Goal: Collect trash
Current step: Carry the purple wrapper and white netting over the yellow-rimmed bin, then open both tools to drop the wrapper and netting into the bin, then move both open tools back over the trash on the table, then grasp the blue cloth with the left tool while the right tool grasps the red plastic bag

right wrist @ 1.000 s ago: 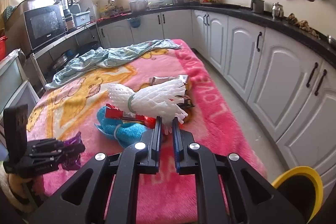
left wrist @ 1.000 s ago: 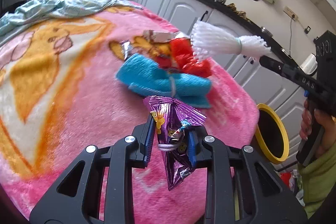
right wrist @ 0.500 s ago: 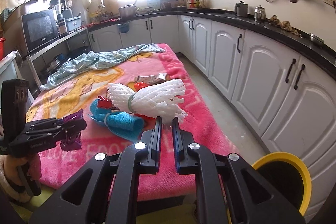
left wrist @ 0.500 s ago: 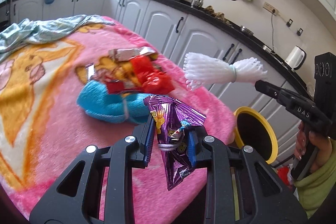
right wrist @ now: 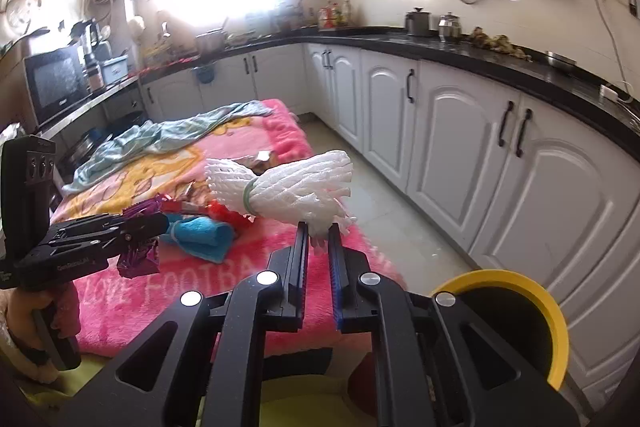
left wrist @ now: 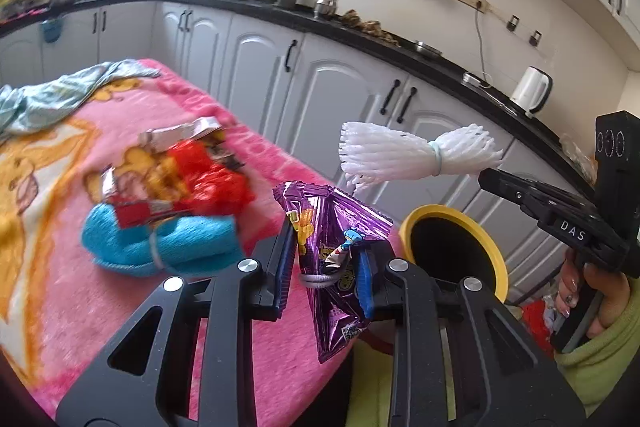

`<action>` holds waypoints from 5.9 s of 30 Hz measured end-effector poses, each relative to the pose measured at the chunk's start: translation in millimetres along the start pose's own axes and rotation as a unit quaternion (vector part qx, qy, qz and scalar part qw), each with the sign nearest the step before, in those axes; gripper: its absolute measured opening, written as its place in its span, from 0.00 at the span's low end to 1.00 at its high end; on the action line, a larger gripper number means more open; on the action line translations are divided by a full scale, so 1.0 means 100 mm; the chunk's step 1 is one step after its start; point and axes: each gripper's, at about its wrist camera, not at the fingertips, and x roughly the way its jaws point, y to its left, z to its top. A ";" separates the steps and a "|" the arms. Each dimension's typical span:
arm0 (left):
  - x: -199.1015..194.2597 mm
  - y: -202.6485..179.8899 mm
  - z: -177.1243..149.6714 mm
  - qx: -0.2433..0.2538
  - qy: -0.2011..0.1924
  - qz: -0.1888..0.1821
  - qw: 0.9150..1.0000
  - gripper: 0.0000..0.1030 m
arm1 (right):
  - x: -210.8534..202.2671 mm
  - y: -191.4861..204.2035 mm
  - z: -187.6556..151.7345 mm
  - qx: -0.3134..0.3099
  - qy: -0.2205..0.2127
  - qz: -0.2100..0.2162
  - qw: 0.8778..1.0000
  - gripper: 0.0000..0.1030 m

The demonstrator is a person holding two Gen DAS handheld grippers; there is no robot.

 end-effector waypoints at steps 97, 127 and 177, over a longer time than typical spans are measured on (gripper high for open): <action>0.94 -1.04 0.20 0.048 0.015 -0.039 0.998 0.89 | -0.85 -1.24 -0.64 0.139 -0.034 -0.189 0.972 0.72; -0.06 0.43 0.30 -0.052 -0.067 0.084 0.993 0.89 | 0.00 0.22 0.05 0.012 -0.030 -0.041 0.999 0.81; 0.28 2.28 -0.40 -0.334 0.024 0.019 0.942 0.36 | 2.52 1.00 0.17 0.027 0.164 0.099 0.981 0.46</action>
